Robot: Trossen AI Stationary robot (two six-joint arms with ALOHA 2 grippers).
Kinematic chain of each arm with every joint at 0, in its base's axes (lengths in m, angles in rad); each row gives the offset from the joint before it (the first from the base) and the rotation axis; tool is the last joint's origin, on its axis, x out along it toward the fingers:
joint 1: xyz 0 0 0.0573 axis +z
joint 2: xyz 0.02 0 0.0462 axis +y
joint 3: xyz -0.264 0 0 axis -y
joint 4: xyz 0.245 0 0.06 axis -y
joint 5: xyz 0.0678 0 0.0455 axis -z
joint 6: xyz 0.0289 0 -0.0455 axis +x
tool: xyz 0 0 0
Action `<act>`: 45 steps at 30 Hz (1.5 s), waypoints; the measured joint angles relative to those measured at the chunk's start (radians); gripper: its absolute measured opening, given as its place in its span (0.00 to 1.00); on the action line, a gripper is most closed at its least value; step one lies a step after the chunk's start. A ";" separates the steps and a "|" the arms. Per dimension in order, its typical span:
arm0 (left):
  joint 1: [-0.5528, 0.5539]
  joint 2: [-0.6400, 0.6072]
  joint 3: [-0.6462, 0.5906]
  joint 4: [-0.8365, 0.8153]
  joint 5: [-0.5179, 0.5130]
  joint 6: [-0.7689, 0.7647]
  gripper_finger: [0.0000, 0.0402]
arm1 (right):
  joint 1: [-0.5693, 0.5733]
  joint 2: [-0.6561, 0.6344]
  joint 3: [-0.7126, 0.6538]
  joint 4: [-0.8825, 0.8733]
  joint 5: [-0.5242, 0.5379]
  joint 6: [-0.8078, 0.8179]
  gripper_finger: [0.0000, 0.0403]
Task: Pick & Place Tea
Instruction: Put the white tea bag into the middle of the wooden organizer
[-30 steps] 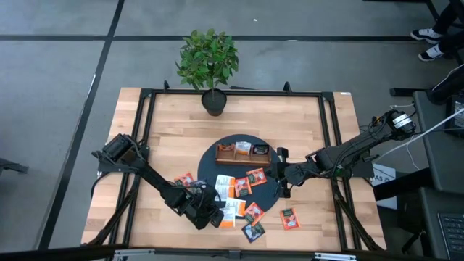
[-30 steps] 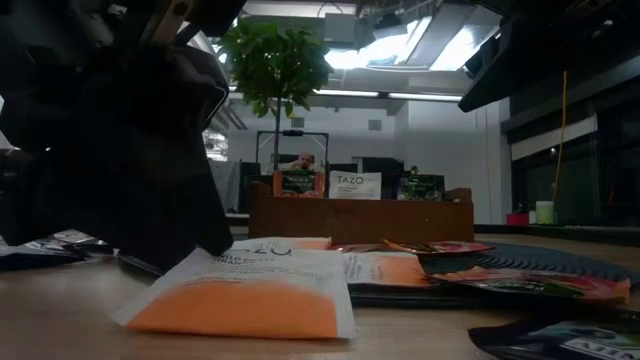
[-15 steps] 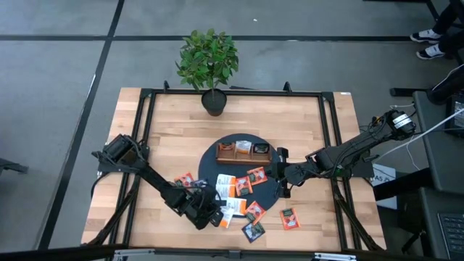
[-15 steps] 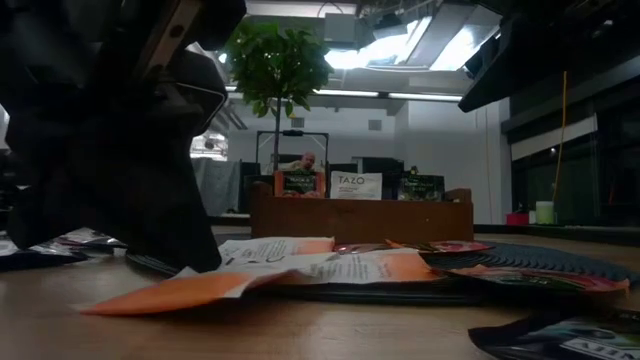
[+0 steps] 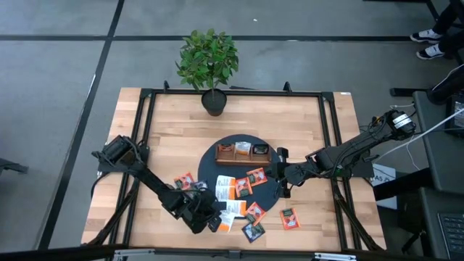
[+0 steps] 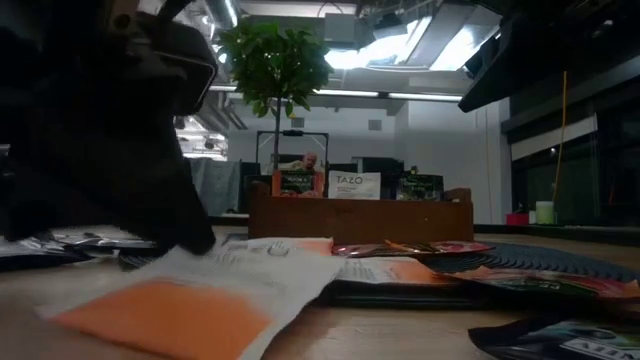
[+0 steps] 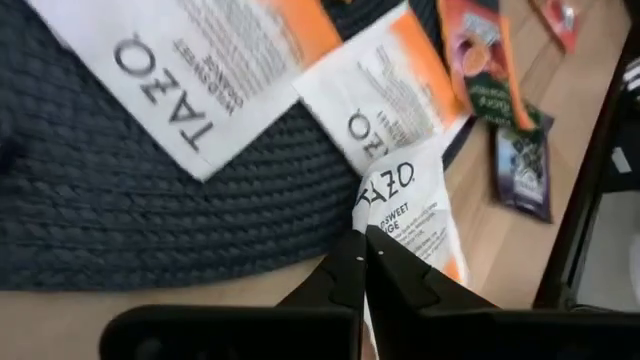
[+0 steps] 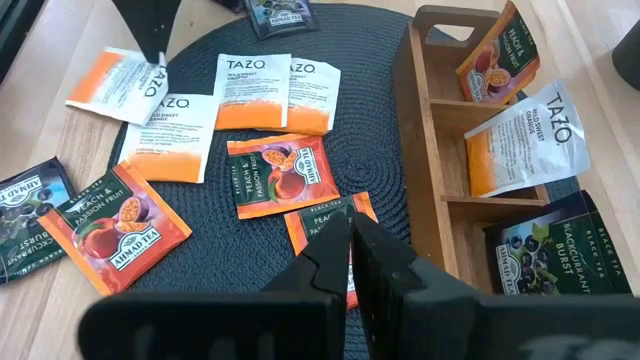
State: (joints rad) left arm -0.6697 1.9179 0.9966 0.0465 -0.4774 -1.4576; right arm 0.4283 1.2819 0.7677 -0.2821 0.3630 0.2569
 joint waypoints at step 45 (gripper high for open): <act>0.165 -0.332 -0.030 0.002 -0.074 1.095 0.00 | 0.119 0.000 -0.030 0.078 0.079 0.076 0.03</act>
State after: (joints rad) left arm -0.5042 1.5856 0.9668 0.0490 -0.5509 -0.3625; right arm 0.5473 1.2819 0.7379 -0.2039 0.4415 0.3329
